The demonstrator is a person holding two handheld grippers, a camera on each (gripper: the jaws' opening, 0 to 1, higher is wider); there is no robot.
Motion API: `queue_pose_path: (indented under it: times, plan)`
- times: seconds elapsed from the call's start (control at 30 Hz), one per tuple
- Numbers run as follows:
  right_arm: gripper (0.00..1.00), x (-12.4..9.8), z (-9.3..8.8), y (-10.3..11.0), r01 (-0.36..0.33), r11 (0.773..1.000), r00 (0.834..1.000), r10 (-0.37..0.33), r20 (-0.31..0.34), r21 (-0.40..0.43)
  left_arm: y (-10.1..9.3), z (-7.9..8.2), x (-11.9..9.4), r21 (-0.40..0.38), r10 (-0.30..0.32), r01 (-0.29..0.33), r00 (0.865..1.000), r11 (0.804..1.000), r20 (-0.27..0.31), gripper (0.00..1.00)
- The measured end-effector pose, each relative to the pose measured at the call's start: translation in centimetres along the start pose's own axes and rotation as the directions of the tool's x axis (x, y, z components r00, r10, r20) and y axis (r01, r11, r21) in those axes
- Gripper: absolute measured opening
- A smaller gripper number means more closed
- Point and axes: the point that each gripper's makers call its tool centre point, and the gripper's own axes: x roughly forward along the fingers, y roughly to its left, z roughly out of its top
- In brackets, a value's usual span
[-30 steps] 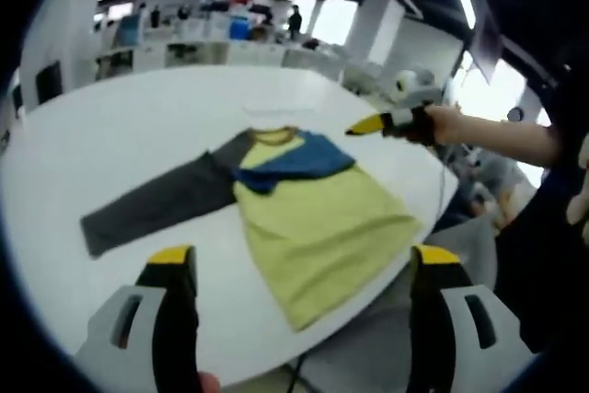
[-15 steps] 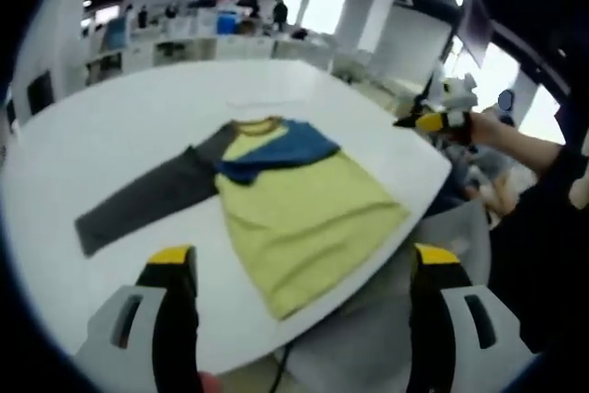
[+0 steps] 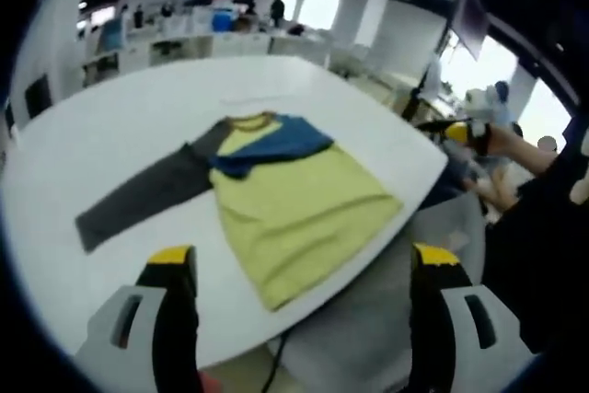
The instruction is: Fold the garment on the visible template until the final outline fits inside the template.
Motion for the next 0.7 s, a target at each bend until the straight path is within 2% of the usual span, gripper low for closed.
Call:
queue_pose_path:
  times: [0.33, 0.7]
  plan:
    - [0.99, -1.9, -0.4, -0.3, 0.017, 0.999, 1.000, -0.017, 0.012, -0.034, -0.7, 0.8, 0.0, 0.018, 0.001, -0.002, 1.000, 1.000, 0.004, 0.92]
    - [1.00, -2.3, -0.6, -0.4, 0.006, 0.999, 1.000, -0.007, -0.005, -0.048, -0.9, 0.7, 0.1, 0.013, 0.001, -0.001, 1.000, 1.000, 0.000, 0.92]
